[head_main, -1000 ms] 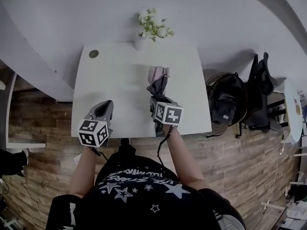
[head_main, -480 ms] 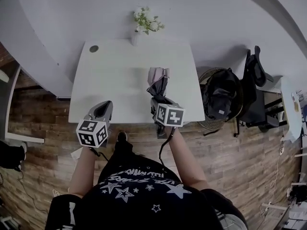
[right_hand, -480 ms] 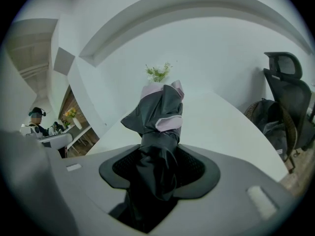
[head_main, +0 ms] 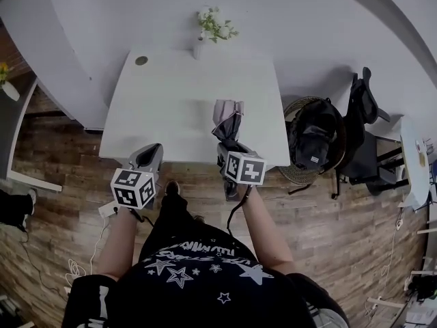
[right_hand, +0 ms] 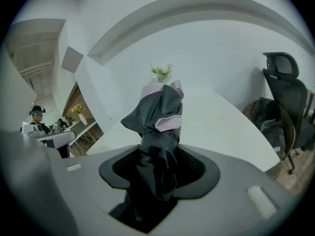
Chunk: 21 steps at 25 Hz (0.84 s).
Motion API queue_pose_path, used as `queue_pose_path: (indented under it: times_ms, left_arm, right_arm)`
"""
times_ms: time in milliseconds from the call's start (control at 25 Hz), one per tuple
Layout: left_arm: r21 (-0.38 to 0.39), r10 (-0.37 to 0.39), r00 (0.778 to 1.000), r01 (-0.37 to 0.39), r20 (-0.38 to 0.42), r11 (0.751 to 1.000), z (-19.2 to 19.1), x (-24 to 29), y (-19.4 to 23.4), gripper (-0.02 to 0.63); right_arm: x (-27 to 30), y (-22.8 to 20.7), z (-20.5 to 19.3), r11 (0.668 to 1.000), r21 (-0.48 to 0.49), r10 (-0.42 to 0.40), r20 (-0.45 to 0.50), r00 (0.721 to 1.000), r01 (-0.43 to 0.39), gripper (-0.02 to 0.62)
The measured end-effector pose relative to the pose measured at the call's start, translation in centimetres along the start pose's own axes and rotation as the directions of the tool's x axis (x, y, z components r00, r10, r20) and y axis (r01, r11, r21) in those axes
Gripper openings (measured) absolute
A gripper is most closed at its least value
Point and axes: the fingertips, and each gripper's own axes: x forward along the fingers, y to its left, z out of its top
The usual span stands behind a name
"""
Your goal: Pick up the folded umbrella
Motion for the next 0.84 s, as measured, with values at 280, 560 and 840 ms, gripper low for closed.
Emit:
queue_pose_path:
  times_ms: [280, 560, 840]
  left_arm:
    - [0.001, 0.005, 1.0, -0.005, 0.004, 1.0, -0.5, -0.9, -0.5, 0.0]
    - [-0.001, 0.017, 1.0, -0.017, -0.003, 1.0, -1.0, -1.7, -0.4, 0.0]
    - [-0.013, 0.027, 1.0, -0.027, -0.004, 1.0, -1.1, -1.9, 0.2, 0.0]
  right_arm:
    - [-0.5, 0.2, -1.4, 1.0, 0.004, 0.006, -0.008, 1.0, -0.006, 0.232]
    - [-0.5, 0.5, -1.7, 1.0, 0.0, 0.012, -0.014, 1.0, -0.012, 0.232]
    - [-0.1, 1.5, -1.6, 1.0, -0.006, 0.028, -0.019, 0.999, -0.028, 0.232]
